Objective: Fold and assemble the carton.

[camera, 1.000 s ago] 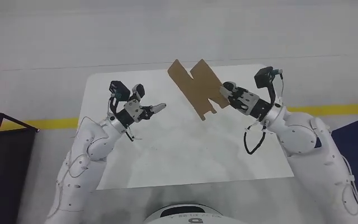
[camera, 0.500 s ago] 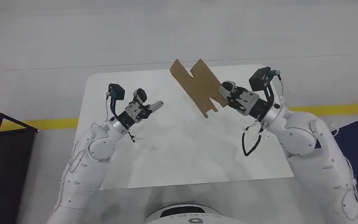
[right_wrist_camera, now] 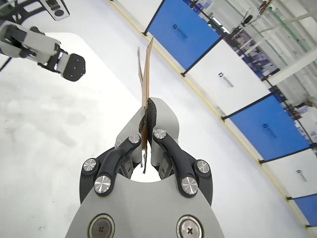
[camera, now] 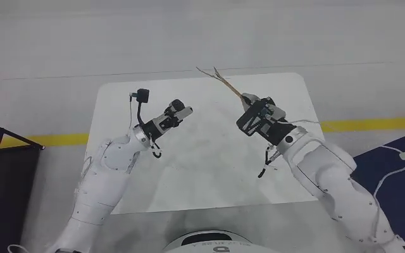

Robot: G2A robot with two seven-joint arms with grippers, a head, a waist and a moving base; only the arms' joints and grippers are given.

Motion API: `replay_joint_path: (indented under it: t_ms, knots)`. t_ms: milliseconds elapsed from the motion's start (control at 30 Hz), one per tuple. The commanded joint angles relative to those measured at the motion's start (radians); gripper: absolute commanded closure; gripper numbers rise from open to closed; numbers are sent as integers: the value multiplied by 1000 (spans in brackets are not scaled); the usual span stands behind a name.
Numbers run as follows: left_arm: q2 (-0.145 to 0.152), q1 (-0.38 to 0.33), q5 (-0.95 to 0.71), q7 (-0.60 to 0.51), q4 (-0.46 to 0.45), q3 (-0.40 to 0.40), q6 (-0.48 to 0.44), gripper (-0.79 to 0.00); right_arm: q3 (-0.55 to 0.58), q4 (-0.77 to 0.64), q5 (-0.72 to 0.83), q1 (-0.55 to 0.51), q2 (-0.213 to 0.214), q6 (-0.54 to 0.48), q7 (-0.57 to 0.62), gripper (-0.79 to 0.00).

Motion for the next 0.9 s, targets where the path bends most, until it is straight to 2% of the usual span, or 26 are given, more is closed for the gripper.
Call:
replay_joint_path:
  t_ms: [0,300,367,500,633,867]
  knots:
    - [2,0,12,0,0,-7,-2,-785,-1,6,27,-2,-2,16,6,0]
    - [2,0,12,0,0,-7,-2,-785,-1,6,27,-2,-2,16,6,0]
    - [1,13,0,13,-10,-2,11,-785,-21,22,21,3,-2,-49,-47,0]
    - [1,46,-168,-41,-21,3,6,-785,-21,125,18,35,-4,-114,-122,0]
    - [4,56,-399,-134,-15,-7,25,-785,-6,160,-103,62,4,-225,-199,0]
    - [4,30,-597,-230,7,-4,172,-785,14,143,-274,36,17,-310,-425,0]
